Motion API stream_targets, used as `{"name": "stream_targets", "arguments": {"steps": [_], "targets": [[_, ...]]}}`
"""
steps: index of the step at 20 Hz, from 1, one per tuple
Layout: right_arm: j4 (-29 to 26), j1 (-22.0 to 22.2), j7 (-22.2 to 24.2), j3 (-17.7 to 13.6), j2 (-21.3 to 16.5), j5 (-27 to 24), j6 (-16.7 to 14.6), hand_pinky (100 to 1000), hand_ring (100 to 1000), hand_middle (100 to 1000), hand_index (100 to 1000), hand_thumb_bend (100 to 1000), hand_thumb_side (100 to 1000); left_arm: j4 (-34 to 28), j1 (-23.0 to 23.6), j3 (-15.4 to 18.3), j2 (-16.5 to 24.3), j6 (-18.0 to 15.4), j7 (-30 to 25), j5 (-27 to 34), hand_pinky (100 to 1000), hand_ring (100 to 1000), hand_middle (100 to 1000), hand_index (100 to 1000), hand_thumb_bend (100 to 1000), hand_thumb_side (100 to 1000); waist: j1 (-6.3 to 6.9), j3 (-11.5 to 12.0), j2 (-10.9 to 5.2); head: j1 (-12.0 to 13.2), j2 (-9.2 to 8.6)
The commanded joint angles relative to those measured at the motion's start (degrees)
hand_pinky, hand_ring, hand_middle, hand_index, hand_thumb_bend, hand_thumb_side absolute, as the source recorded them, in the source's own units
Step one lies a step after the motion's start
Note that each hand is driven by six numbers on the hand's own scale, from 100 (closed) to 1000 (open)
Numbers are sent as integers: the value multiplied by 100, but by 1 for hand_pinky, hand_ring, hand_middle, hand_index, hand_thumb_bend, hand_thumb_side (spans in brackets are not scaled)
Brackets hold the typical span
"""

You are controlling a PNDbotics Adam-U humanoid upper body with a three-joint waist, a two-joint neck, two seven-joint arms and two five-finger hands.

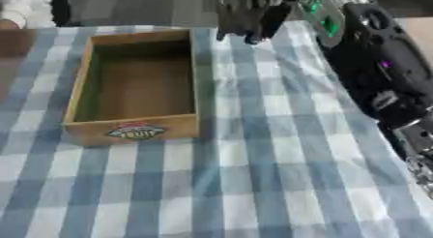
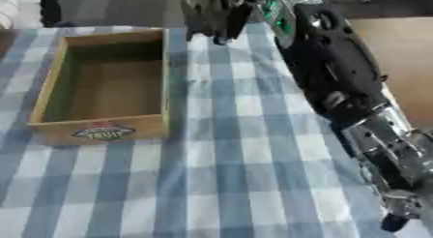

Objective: Pick up objects on the table and place them in the box.

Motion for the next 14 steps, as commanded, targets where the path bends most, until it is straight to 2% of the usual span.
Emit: {"name": "stream_targets", "arguments": {"steps": [1, 7, 14], "targets": [[-302, -221, 65, 47, -31, -141, -33, 814, 880, 556, 726, 100, 191, -108, -50, -21, 49, -20, -27, 12, 773, 788, 775, 662, 100, 659, -4, 10, -172, 12, 53], [-538, -310, 134, 129, 152, -309, -43, 812, 878, 551, 725, 100, 196, -108, -62, -33, 35, -31, -45, 22, 773, 787, 774, 663, 100, 659, -11, 44, -204, 6, 44], [-619, -423, 132, 196, 535, -314, -33, 810, 875, 545, 722, 100, 197, -108, -74, -58, 12, -36, -69, 37, 772, 786, 774, 662, 100, 658, -24, 104, -215, -36, 8]]}}
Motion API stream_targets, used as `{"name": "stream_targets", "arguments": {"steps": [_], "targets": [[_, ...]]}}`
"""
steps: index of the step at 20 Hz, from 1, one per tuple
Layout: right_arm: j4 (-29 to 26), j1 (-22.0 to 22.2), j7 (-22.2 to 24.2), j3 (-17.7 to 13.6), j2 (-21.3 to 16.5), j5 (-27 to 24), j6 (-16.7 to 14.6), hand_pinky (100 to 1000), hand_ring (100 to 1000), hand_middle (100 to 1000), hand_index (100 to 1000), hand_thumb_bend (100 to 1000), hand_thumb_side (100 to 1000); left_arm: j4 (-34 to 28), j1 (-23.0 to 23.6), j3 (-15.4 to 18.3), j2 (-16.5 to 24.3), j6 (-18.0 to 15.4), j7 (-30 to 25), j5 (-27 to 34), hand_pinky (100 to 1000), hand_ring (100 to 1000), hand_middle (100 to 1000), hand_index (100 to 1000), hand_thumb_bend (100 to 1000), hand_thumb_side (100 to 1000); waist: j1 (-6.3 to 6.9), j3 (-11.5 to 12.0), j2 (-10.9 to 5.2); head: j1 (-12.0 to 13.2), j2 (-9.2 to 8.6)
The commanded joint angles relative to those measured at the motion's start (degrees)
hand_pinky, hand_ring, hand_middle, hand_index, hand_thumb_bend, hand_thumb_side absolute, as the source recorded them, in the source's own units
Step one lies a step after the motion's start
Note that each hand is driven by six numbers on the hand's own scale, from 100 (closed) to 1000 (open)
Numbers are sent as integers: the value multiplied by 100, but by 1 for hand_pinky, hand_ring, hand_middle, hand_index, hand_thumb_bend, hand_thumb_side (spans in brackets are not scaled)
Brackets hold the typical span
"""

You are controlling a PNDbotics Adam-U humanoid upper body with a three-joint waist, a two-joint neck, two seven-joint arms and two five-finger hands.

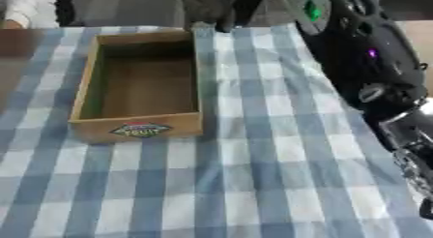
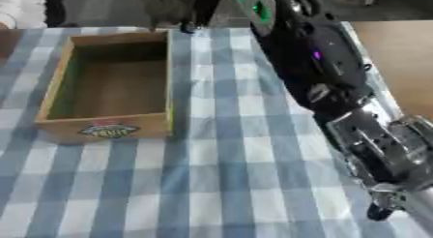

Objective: Pick up objects on the table and place them in the box.

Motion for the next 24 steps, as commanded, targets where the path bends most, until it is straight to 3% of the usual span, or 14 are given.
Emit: {"name": "stream_targets", "arguments": {"steps": [1, 12, 24], "targets": [[-150, -213, -8, 11, 120, -3, 1, 810, 874, 543, 721, 100, 197, -108, -75, -21, 13, -7, -34, 14, 772, 786, 774, 662, 100, 658, -1, 26, -152, -34, -29], [104, -141, -183, 72, 723, 205, 34, 802, 870, 537, 717, 100, 194, -108, -107, -52, -28, -21, -60, 42, 772, 786, 774, 661, 100, 658, -33, 143, -97, -24, -147], [485, -26, -349, 103, 1190, 478, 79, 797, 866, 531, 710, 100, 187, -108, -140, -68, -46, -32, -71, 62, 771, 787, 775, 658, 100, 659, -76, 234, 11, -202, -112]]}}
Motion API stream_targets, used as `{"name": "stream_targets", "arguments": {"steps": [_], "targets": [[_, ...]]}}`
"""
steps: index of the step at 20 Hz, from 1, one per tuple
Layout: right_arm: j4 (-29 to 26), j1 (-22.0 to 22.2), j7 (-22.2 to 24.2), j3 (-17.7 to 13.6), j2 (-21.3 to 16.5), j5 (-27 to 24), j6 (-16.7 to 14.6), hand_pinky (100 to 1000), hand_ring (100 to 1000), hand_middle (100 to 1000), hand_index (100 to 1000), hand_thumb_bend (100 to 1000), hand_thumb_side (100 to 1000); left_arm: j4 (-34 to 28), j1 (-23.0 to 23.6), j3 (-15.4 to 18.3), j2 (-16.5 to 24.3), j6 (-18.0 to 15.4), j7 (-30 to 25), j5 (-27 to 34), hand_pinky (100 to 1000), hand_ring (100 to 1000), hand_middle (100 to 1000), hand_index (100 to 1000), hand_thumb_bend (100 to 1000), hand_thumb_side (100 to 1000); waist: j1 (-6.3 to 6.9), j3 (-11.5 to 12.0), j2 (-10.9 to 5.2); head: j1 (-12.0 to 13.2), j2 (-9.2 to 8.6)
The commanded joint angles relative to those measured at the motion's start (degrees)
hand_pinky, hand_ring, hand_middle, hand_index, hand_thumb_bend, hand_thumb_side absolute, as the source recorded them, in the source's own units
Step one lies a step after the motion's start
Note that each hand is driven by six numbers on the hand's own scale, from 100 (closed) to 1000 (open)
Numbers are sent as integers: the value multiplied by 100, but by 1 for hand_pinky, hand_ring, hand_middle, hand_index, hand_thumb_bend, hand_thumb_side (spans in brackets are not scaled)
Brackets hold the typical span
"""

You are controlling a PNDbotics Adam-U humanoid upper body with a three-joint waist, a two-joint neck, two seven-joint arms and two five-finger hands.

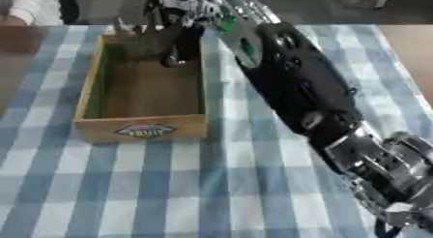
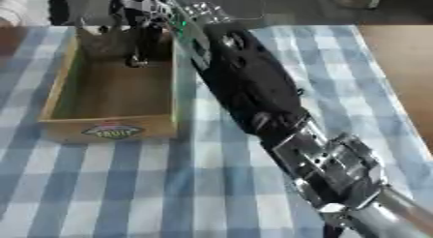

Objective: Pick up objects on the table and place them in the box.

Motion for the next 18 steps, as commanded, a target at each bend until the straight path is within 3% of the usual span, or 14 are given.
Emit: {"name": "stream_targets", "arguments": {"steps": [1, 9, 15, 18], "targets": [[66, -87, -65, -22, 68, 147, 19, 797, 866, 531, 708, 100, 186, -108, -90, -20, 48, -4, -18, 16, 771, 787, 774, 657, 100, 658, 21, 29, -95, -39, -34], [397, -18, -137, -66, 197, 392, 6, 801, 877, 556, 730, 100, 200, -108, -100, -24, 48, -7, -21, 25, 771, 787, 774, 656, 100, 660, 9, 54, -63, -61, -53], [501, 33, 143, -35, 285, 528, 8, 824, 911, 620, 755, 100, 210, -108, -110, -25, 40, -11, -27, 31, 771, 786, 774, 656, 100, 661, 16, 37, -48, -73, -57], [597, 47, 370, -15, 320, 664, -10, 836, 928, 690, 827, 104, 204, -108, -115, -24, 38, -11, -22, 31, 771, 787, 774, 656, 100, 661, 10, 43, -50, -86, -68]]}}
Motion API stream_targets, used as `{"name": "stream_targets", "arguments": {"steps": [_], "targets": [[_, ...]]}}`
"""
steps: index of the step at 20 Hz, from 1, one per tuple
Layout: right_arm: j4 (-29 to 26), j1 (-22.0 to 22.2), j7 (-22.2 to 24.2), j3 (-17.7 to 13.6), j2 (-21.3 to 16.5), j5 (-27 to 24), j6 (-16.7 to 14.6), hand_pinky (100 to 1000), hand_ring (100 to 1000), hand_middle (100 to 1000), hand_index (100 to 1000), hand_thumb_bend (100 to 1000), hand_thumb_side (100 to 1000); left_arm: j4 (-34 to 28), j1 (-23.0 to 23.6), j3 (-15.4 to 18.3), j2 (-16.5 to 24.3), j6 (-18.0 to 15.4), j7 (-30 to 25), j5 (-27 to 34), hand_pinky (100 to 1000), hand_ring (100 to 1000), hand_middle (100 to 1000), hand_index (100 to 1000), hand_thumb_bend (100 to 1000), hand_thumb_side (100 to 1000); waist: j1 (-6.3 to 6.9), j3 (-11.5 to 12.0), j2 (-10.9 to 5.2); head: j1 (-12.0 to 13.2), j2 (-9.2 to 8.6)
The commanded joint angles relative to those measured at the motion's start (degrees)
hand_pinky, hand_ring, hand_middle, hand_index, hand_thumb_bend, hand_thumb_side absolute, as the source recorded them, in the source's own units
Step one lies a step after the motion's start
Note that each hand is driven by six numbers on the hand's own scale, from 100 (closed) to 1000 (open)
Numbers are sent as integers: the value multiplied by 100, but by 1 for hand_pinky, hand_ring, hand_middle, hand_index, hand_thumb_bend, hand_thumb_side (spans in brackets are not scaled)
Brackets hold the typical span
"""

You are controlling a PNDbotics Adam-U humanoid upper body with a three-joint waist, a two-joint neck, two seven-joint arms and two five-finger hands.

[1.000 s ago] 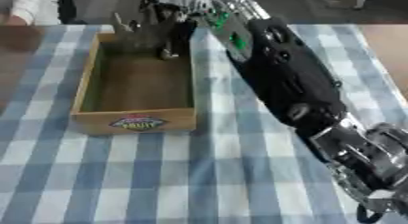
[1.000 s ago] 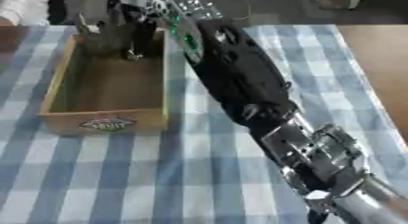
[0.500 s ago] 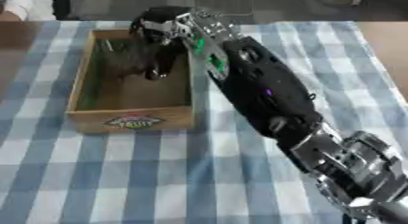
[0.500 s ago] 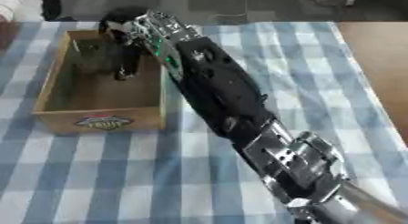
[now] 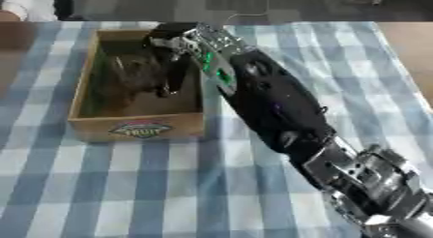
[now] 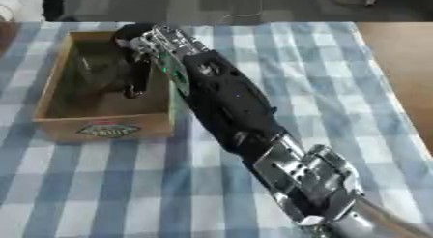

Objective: Pick up objects on the table and place them in the box.

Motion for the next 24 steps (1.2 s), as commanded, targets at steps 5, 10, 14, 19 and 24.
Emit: {"name": "stream_targets", "arguments": {"steps": [5, 10, 14, 19, 24], "targets": [[-4, -130, 378, -28, 21, 227, -141, 851, 946, 739, 880, 299, 192, -108, -84, -23, 38, -12, -16, 11, 771, 786, 773, 656, 100, 650, 12, 21, -106, -35, -62], [-26, -144, 451, -34, 13, 338, -220, 861, 956, 783, 941, 428, 157, -108, -83, -27, 36, -13, -21, 14, 771, 786, 774, 656, 100, 660, 11, 24, -108, -42, -70], [-77, -160, 371, -53, -1, 409, -240, 864, 960, 793, 969, 458, 368, -108, -80, -27, 36, -11, -22, 15, 770, 786, 774, 656, 100, 660, 16, 24, -119, -49, -74], [-228, -199, 119, -92, -53, 369, -186, 860, 955, 788, 961, 463, 397, -108, -72, -29, 36, -8, -27, 15, 770, 786, 774, 656, 100, 660, 26, 13, -139, -41, -77], [-561, -243, 6, -130, -161, 171, -115, 852, 948, 773, 950, 455, 389, -108, -60, -28, 36, -3, -30, 11, 770, 785, 773, 656, 100, 659, 38, -6, -167, -28, -70]]}}
